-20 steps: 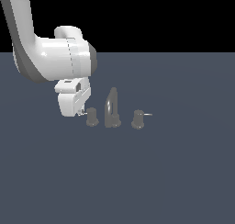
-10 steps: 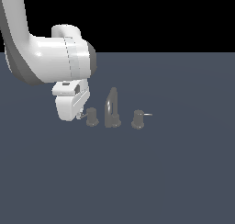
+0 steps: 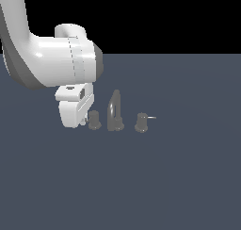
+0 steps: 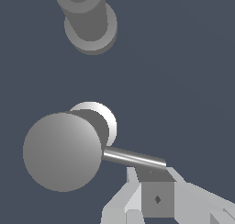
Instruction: Turn on the faucet by rotating a designated handle.
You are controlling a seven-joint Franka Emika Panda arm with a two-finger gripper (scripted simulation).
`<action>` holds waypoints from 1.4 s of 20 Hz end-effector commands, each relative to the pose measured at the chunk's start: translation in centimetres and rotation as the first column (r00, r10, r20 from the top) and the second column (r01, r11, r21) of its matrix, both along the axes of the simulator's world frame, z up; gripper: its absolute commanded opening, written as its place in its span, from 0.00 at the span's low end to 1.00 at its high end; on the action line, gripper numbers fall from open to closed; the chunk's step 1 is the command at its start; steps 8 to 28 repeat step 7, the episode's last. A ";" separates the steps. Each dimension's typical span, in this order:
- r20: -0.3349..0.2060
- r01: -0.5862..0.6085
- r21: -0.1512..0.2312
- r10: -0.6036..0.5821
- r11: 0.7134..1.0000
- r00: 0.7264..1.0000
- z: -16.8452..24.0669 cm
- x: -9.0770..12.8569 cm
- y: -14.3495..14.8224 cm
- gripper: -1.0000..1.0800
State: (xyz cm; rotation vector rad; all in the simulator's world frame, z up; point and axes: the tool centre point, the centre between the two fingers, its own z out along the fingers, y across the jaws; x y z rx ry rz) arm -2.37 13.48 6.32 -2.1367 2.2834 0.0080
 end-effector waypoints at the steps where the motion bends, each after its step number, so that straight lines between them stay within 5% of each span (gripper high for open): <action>1: -0.002 0.016 -0.006 -0.016 1.000 1.000 0.0 0.2 -2.0 0.00; 6: -0.007 0.031 -0.013 -0.031 0.999 1.000 0.0 0.4 -5.6 0.00; 28: -0.007 0.031 -0.013 -0.031 0.999 1.000 0.0 0.4 -5.6 0.00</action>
